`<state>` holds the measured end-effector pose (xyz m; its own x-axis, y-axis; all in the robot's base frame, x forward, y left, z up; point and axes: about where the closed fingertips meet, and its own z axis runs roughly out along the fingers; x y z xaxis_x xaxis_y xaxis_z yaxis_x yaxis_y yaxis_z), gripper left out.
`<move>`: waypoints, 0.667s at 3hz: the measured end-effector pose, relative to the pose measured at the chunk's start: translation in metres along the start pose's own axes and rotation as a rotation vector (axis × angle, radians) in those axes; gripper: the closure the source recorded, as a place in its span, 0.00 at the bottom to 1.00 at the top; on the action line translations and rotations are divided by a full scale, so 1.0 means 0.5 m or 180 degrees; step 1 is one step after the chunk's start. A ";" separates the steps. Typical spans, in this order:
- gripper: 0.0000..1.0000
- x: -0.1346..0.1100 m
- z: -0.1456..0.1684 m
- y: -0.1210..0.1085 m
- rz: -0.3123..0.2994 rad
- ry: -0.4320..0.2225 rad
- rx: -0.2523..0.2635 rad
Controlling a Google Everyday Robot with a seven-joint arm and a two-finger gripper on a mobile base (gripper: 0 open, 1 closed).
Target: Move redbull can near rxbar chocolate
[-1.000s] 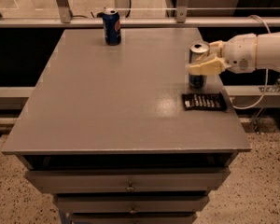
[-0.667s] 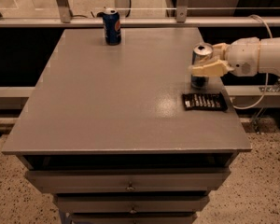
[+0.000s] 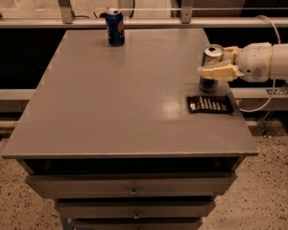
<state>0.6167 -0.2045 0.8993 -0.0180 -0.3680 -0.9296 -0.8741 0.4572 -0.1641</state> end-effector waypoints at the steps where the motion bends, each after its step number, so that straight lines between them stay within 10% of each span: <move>1: 0.06 0.011 0.001 0.008 0.0068 0.0047 -0.0030; 2: 0.00 0.022 -0.007 0.020 0.0132 0.0114 -0.0040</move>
Offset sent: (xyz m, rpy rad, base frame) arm -0.0237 -0.0129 -0.0159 -0.0260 0.0865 -0.0311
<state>0.6060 -0.2066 0.8884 -0.0713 -0.3778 -0.9232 -0.8782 0.4626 -0.1215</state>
